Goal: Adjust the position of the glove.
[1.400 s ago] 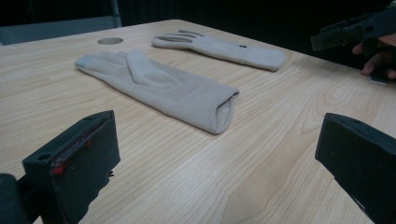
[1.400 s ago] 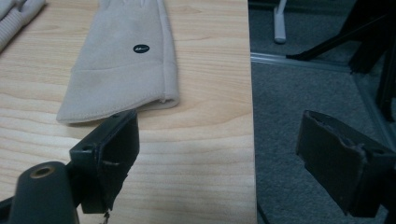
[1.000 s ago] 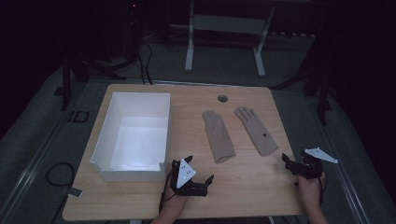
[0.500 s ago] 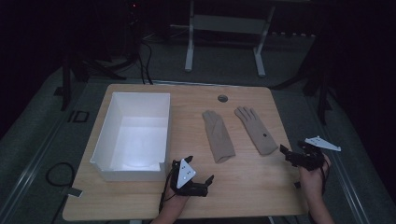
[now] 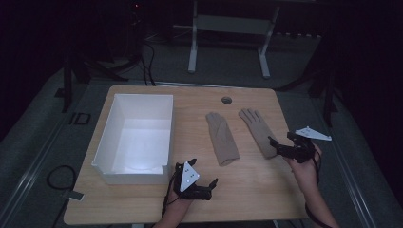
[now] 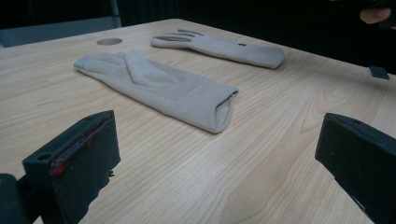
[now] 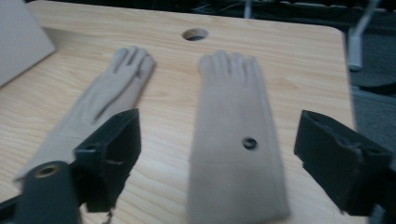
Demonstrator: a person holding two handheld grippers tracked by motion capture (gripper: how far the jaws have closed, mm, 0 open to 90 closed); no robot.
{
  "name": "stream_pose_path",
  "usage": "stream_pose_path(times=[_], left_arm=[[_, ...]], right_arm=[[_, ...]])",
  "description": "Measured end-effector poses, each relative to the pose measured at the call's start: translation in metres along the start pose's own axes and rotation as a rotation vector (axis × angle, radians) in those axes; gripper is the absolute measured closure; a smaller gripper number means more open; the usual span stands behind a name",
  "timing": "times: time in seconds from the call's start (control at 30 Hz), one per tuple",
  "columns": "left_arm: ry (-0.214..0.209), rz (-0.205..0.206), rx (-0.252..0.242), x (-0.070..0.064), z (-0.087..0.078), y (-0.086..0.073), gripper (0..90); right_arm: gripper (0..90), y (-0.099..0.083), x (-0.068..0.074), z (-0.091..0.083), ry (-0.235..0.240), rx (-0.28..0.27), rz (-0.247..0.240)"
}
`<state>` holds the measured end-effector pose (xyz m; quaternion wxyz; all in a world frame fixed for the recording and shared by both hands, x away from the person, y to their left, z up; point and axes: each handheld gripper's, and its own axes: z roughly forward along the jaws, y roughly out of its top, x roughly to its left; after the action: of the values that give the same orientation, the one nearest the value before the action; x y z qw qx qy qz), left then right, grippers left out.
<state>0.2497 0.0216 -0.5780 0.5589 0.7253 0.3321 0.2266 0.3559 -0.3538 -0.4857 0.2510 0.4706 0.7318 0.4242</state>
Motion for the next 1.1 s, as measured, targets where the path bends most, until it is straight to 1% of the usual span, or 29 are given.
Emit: stream_pose_path(times=[0.03,0.07,0.13,0.17,0.2,0.23,0.27,0.3,0.33,0.37,0.4,0.43,0.47,0.5,0.6,0.63,0.7,0.77,0.83,0.87,0.93,0.97,1.0,1.03,1.1], left_arm=[[0.0,-0.002,0.0,0.0,0.0,0.0,0.0],[0.0,-0.003,0.0,0.0,0.0,0.0,0.0],[0.0,-0.003,0.0,0.0,0.0,0.0,0.0],[-0.001,-0.002,-0.001,0.0,0.0,0.0,0.0],[-0.001,-0.002,-0.001,0.0,0.0,0.0,0.0],[-0.001,-0.002,-0.001,0.0,0.0,0.0,0.0],[-0.001,-0.001,-0.001,0.0,0.0,0.0,0.0],[-0.001,-0.001,-0.001,0.0,0.0,0.0,0.1],[-0.001,-0.001,-0.001,0.0,0.0,0.0,0.1],[-0.002,-0.001,-0.001,0.0,0.0,0.0,0.1],[-0.002,-0.002,-0.001,0.0,0.0,0.0,0.1],[-0.002,-0.002,-0.001,0.0,0.0,0.0,0.0],[-0.002,-0.002,0.0,0.0,0.0,0.0,0.0],[-0.002,-0.002,0.0,0.0,0.0,0.0,0.0],[-0.002,-0.001,0.0,0.0,0.0,0.0,0.1],[-0.004,0.0,0.0,0.0,0.0,0.0,0.1],[-0.003,-0.001,0.001,0.0,0.0,0.0,0.0],[-0.005,0.0,0.001,0.0,0.0,0.0,0.1],[-0.005,0.0,0.001,0.0,0.0,0.0,0.1],[-0.005,0.0,0.001,0.0,0.0,0.0,0.0],[-0.005,0.0,0.001,0.0,0.0,0.0,0.0],[-0.006,0.0,0.001,0.0,0.0,0.0,0.0],[-0.006,0.0,0.001,0.0,0.0,0.0,0.0],[-0.006,0.0,0.001,0.0,0.0,0.0,0.1],[-0.007,0.0,0.001,0.0,0.0,0.0,0.0]], right_arm=[[18.5,0.005,0.005,0.005,0.009,0.0,-0.016],[18.5,0.005,0.005,0.005,0.009,0.0,-0.016],[20.1,0.009,0.01,0.011,0.02,0.0,-0.027],[21.2,0.012,0.015,0.016,0.033,-0.004,-0.037],[21.6,0.014,0.018,0.018,0.036,-0.005,-0.044],[21.7,0.016,0.02,0.021,0.046,-0.001,-0.047],[21.7,0.016,0.02,0.021,0.046,-0.001,-0.047],[21.8,0.019,0.026,0.026,0.053,-0.005,-0.064],[21.8,0.019,0.026,0.026,0.053,-0.005,-0.064],[21.7,0.02,0.029,0.028,0.067,0.003,-0.069],[21.7,0.023,0.035,0.033,0.068,0.005,-0.085],[21.7,0.023,0.035,0.033,0.068,0.005,-0.085],[21.7,0.025,0.04,0.039,0.084,0.01,-0.089],[21.7,0.025,0.04,0.039,0.084,0.01,-0.089],[21.7,0.027,0.046,0.046,0.091,0.017,-0.099],[21.7,0.028,0.05,0.051,0.102,0.024,-0.103],[21.7,0.028,0.053,0.053,0.106,0.026,-0.106],[21.7,0.027,0.059,0.06,0.118,0.037,-0.116],[21.7,0.027,0.06,0.063,0.126,0.043,-0.119],[21.7,0.026,0.062,0.066,0.123,0.047,-0.124],[21.7,0.026,0.065,0.071,0.134,0.053,-0.129],[21.8,0.026,0.067,0.073,0.132,0.053,-0.133],[22.1,0.026,0.07,0.08,0.138,0.058,-0.136],[22.3,0.026,0.072,0.083,0.137,0.059,-0.139],[22.5,0.026,0.074,0.086,0.14,0.062,-0.141]])
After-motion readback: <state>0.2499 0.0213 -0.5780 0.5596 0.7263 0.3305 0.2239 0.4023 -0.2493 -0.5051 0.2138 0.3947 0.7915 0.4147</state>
